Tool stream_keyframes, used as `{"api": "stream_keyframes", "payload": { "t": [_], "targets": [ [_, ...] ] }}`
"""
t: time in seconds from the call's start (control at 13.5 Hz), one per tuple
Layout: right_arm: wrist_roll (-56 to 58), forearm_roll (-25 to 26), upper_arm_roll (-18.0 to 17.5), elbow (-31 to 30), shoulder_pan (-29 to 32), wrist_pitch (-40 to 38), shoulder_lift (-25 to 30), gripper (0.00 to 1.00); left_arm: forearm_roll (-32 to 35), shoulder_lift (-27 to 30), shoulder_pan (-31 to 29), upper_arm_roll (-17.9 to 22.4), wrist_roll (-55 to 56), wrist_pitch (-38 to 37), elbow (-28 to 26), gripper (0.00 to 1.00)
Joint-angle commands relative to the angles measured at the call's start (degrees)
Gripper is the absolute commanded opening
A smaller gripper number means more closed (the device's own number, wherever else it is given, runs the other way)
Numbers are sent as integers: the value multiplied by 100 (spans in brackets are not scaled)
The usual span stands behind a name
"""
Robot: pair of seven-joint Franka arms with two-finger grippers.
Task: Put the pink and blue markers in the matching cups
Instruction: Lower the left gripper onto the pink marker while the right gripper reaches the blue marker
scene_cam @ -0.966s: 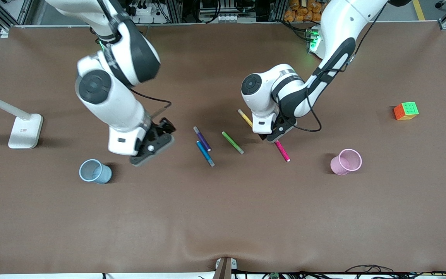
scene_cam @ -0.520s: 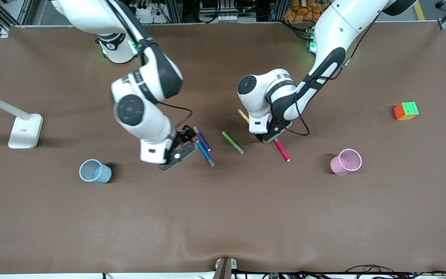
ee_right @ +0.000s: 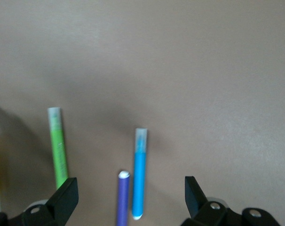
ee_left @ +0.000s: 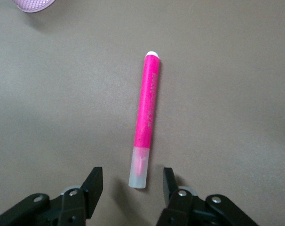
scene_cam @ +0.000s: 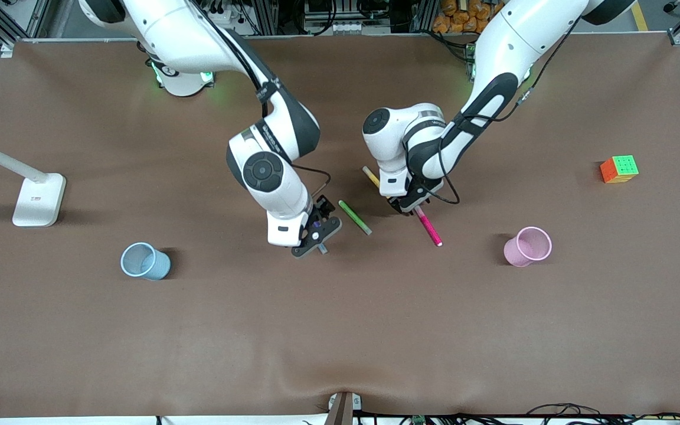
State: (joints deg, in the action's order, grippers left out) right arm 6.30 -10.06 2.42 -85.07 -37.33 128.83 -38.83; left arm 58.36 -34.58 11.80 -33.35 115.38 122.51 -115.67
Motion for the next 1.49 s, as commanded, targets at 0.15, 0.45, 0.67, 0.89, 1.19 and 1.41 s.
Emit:
{"api": "stream_keyframes", "payload": {
  "t": [0.15,0.45,0.67,0.89,1.19,1.41],
  "targets": [
    [-138,136,30,482,-28,168,-572,100,421,100,-82,-23,362,203,-219,55],
    [-217,328,30,676,-160,221,-880,100,877,118,-99,-23,791,325,-438,53],
    [-243,391,30,685,-169,291,-995,100,1142,110,-108,-23,1118,370,-518,52],
    [-313,391,30,685,-169,590,-1127,100,1142,109,-108,-23,1135,370,-518,43],
    [-507,409,39,685,-257,625,-1189,100,1133,136,-117,-23,1135,379,-518,22],
    [-516,461,30,667,-257,634,-1232,100,1133,145,-117,-23,1144,379,-509,0]
  ]
}}
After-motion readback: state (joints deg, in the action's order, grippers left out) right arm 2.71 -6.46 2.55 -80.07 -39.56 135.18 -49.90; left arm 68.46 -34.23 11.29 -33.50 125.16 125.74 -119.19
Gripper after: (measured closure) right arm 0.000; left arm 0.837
